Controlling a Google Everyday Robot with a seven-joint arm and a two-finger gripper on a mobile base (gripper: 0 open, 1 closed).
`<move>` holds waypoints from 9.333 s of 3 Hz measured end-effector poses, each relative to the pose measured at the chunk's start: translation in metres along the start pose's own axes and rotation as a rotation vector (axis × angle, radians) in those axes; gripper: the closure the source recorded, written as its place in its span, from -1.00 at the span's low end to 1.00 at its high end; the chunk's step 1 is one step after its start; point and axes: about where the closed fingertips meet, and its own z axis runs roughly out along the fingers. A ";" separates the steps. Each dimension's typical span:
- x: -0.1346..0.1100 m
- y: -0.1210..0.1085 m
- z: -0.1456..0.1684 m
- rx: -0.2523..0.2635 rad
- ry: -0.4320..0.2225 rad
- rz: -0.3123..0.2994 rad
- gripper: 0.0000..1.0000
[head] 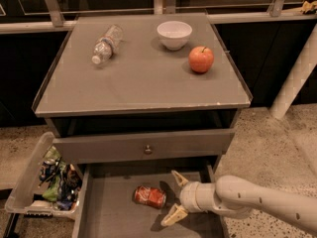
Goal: Pick coke can from middle drawer and place on counter
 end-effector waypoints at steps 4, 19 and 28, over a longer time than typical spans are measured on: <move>0.031 0.015 0.092 -0.088 -0.052 -0.034 -1.00; -0.274 -0.087 -0.249 0.001 0.099 -0.484 1.00; -0.354 -0.245 -0.175 -0.013 -0.172 -0.315 1.00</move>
Offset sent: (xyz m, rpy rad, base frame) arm 0.0046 0.0525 -0.0644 0.0732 -0.0113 0.1200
